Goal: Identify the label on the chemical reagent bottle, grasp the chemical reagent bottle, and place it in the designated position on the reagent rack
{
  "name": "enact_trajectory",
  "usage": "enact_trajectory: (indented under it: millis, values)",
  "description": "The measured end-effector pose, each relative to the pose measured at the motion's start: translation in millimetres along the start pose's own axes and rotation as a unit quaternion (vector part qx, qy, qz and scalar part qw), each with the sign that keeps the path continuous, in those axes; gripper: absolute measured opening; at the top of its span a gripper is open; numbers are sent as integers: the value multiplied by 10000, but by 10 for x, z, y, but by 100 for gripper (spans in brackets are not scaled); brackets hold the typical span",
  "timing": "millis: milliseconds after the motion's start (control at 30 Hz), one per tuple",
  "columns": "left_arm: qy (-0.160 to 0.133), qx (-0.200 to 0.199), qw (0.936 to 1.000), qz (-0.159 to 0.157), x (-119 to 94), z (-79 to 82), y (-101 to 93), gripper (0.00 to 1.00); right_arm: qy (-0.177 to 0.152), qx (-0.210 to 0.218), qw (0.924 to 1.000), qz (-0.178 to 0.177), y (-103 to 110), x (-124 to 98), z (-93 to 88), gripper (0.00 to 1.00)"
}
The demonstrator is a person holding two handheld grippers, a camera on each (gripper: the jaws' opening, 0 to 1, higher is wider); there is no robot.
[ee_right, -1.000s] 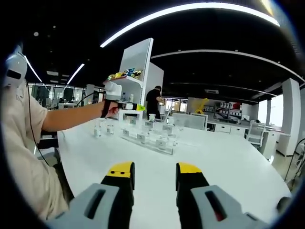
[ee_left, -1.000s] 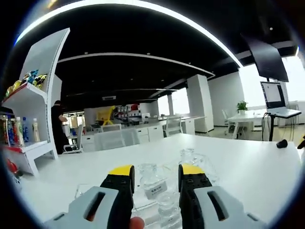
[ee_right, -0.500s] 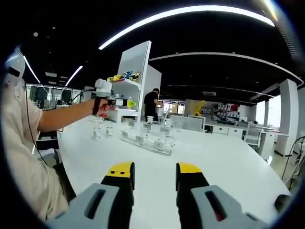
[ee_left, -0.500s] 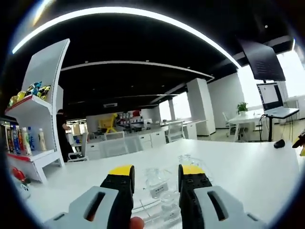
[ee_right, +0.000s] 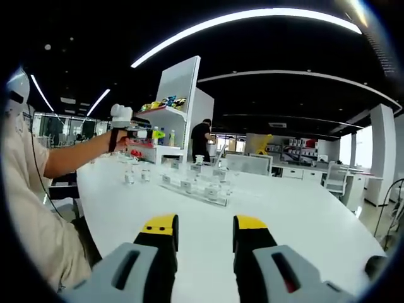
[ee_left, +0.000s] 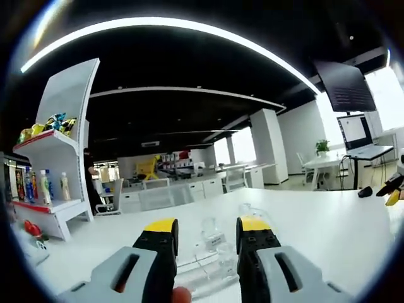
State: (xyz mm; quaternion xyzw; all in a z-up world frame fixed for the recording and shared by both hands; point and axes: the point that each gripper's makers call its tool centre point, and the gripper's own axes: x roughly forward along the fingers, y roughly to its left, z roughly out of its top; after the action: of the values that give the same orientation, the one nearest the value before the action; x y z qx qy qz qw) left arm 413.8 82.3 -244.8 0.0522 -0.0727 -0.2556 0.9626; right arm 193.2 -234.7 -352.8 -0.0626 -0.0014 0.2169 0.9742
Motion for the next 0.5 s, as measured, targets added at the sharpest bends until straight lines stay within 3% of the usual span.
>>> enact_trajectory:
  millis: [500]
  values:
    - [-188, 123, 9997, 85, -641, 92, 99, 38, -91, -114, 9999, -11, 32, -105, 68, 34]
